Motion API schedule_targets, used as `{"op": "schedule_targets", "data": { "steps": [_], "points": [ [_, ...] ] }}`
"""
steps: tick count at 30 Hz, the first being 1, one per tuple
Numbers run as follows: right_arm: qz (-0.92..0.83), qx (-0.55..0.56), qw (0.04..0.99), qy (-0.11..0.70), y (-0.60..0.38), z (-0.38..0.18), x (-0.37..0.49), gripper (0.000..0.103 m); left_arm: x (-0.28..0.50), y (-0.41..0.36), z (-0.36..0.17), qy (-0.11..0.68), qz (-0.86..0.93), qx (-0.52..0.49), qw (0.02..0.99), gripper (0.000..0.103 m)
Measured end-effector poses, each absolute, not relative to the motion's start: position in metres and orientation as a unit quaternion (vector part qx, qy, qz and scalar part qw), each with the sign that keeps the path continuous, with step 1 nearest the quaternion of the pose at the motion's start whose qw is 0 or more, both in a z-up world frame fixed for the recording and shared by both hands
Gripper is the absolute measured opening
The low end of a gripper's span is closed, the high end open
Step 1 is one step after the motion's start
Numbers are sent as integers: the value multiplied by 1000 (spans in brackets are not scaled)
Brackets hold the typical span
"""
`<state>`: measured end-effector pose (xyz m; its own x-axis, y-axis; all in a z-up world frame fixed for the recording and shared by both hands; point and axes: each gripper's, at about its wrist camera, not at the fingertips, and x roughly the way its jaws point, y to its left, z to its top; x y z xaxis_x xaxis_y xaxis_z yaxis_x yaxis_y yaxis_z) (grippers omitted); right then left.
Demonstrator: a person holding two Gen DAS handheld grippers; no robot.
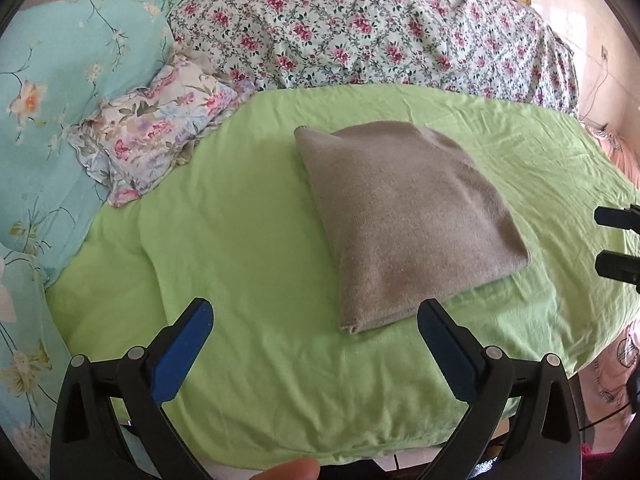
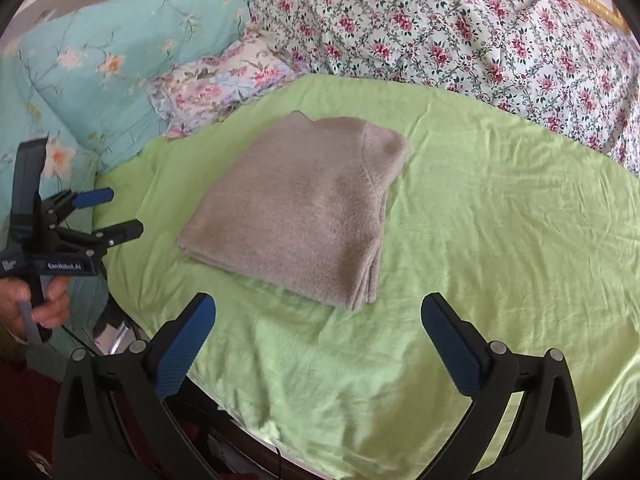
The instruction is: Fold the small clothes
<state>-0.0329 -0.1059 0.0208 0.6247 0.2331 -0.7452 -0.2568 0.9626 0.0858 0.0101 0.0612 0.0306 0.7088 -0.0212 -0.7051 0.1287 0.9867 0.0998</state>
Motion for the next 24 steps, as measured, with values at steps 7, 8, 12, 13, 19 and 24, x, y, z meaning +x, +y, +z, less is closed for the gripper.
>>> {"op": "schedule_targets", "data": {
  "steps": [7, 8, 12, 13, 19, 24],
  "points": [
    [123, -6, 894, 430, -102, -3, -16, 103, 24, 52, 17, 397, -58, 67, 914, 102],
    [122, -4, 894, 432, -101, -5, -15, 103, 27, 49, 14, 399, -53, 72, 913, 102],
    [118, 6, 889, 443, -98, -18, 1, 103, 37, 44, 6, 407, -39, 79, 909, 102],
    [119, 8, 887, 446, -97, -21, 6, 103, 39, 44, 5, 408, -38, 81, 909, 102],
    [118, 2, 884, 453, -89, -25, 28, 103, 54, 39, 5, 411, -32, 89, 907, 102],
    [117, -5, 886, 448, -88, -17, 45, 103, 70, 37, 8, 411, -17, 95, 907, 102]
  ]
}}
